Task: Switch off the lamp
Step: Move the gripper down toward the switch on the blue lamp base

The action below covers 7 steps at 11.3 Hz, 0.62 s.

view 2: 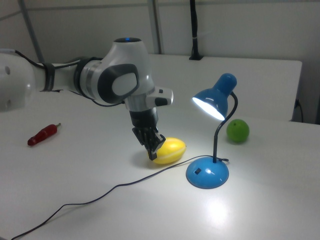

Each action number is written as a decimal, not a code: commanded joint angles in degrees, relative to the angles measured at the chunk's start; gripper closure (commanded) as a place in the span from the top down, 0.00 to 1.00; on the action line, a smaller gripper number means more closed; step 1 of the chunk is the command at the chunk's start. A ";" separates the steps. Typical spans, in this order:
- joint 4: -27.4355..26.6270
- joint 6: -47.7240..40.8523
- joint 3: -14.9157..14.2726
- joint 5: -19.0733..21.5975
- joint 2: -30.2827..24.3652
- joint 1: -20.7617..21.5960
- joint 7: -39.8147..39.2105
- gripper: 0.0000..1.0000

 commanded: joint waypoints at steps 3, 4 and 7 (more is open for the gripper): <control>-0.62 11.70 0.11 1.01 6.76 -3.84 5.14 0.00; -0.62 14.69 0.11 1.01 7.82 -4.54 5.58 0.00; -0.36 21.64 0.11 1.01 10.81 -5.08 5.76 0.00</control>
